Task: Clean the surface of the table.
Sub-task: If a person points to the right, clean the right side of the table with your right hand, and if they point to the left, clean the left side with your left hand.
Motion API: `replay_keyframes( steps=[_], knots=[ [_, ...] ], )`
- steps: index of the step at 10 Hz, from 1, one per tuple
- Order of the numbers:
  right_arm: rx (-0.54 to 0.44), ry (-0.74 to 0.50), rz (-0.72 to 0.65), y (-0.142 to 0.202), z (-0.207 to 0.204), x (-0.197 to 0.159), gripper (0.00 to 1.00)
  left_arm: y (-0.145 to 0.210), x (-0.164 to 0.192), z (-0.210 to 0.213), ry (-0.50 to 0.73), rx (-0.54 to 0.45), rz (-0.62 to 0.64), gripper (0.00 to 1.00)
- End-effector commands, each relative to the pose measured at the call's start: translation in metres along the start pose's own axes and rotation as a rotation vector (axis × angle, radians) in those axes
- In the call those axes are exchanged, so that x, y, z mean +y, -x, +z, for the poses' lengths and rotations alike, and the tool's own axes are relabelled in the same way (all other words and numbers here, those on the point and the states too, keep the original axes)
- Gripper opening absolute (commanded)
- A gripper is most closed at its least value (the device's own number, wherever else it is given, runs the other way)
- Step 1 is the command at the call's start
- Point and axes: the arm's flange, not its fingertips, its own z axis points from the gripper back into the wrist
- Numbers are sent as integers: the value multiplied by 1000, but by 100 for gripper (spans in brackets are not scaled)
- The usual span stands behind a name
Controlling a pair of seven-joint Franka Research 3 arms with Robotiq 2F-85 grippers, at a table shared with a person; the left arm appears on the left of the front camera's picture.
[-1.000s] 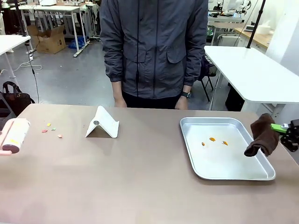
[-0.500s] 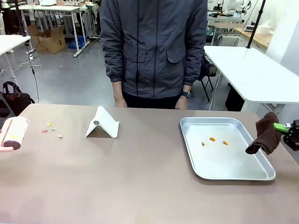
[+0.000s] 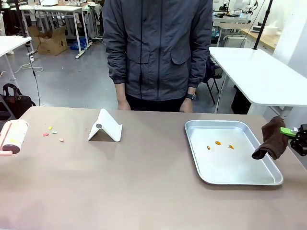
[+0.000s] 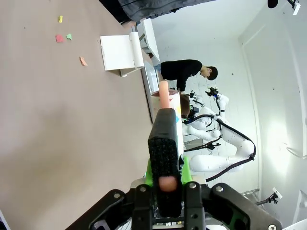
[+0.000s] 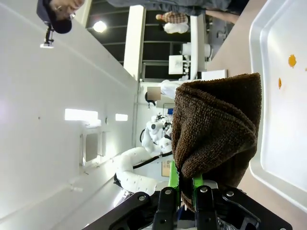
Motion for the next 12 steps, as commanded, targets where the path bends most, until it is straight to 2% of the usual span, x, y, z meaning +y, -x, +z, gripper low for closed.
replay_keyframes(
  steps=[1,12],
  knots=[
    [12,-13,-11,1,-1,5,0,3,-3,0,-1,13,-8,0],
    [12,-13,-11,1,-1,5,0,3,-3,0,-1,13,-8,0]
  ],
)
